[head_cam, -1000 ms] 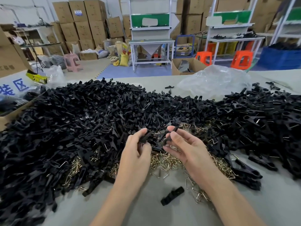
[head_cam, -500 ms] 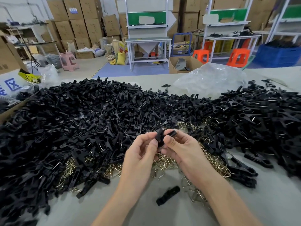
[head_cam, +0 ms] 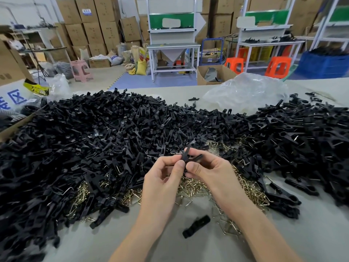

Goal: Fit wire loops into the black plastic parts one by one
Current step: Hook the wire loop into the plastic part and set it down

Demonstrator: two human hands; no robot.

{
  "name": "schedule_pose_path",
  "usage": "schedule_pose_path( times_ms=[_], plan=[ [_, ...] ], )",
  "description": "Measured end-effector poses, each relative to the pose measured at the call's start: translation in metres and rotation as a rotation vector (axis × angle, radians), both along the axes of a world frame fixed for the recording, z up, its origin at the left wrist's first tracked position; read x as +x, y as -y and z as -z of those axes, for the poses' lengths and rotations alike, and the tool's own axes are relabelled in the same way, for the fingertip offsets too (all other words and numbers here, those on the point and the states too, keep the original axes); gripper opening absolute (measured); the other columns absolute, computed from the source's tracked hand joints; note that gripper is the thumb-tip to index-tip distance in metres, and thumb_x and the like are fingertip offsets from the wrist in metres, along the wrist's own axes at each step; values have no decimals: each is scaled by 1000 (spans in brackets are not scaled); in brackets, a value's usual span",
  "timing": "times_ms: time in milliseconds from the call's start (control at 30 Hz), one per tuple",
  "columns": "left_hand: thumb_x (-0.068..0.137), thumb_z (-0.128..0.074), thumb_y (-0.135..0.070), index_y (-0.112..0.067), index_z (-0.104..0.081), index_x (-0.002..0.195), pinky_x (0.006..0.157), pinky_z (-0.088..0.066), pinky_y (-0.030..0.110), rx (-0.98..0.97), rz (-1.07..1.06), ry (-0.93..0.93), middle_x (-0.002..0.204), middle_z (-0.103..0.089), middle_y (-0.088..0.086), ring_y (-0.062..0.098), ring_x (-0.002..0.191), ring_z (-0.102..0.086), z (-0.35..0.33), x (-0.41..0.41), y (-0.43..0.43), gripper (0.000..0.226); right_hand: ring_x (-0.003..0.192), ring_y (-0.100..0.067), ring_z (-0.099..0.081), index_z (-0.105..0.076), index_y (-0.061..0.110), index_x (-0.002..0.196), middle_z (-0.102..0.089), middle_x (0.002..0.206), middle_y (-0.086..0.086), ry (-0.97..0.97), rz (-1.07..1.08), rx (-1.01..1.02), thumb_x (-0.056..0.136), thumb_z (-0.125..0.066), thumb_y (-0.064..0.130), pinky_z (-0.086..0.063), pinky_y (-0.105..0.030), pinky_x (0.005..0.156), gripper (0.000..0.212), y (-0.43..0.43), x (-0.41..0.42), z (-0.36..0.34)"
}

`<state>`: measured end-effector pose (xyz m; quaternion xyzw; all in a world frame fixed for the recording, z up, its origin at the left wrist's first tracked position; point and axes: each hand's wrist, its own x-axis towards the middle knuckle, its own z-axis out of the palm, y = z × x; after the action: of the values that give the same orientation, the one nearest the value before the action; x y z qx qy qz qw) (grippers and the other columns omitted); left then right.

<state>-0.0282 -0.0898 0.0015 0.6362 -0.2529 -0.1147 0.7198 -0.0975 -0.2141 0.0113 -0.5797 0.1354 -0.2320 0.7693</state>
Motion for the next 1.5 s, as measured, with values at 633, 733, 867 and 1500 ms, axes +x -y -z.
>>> schedule_pose_path(
  times_ms=[633,733,867,1500],
  plan=[
    [97,-61,-31,-41,-56,107,80,-49,18,314,-115,521,99,-68,-24,-2,95,-64,8,5,-4,15,84,-18,-75,-77,22,98,-77,91,-4,19,116,-215,78,-77,36,-58,-22,76,24,2,-2,4],
    [94,-57,-46,-33,-61,118,90,-45,32,685,-91,913,112,-59,-18,8,105,-54,17,7,-6,28,71,-12,-71,-76,20,98,-76,80,0,-5,196,-182,81,-77,30,-55,-18,68,20,9,-1,6],
    [82,-80,-35,-21,-72,106,74,-52,38,820,-112,1019,101,-62,-2,23,88,-63,22,6,-1,29,71,-3,-67,-75,23,104,-75,80,3,-55,190,-246,89,-76,18,-52,-13,70,15,12,-1,10],
    [100,-57,-25,-32,-69,107,80,-41,11,387,-176,530,102,-57,-20,1,98,-57,12,16,-6,15,102,-23,-75,-81,27,100,-78,106,-4,-14,-58,38,65,-83,38,-60,-26,81,36,6,2,7]
  ],
)
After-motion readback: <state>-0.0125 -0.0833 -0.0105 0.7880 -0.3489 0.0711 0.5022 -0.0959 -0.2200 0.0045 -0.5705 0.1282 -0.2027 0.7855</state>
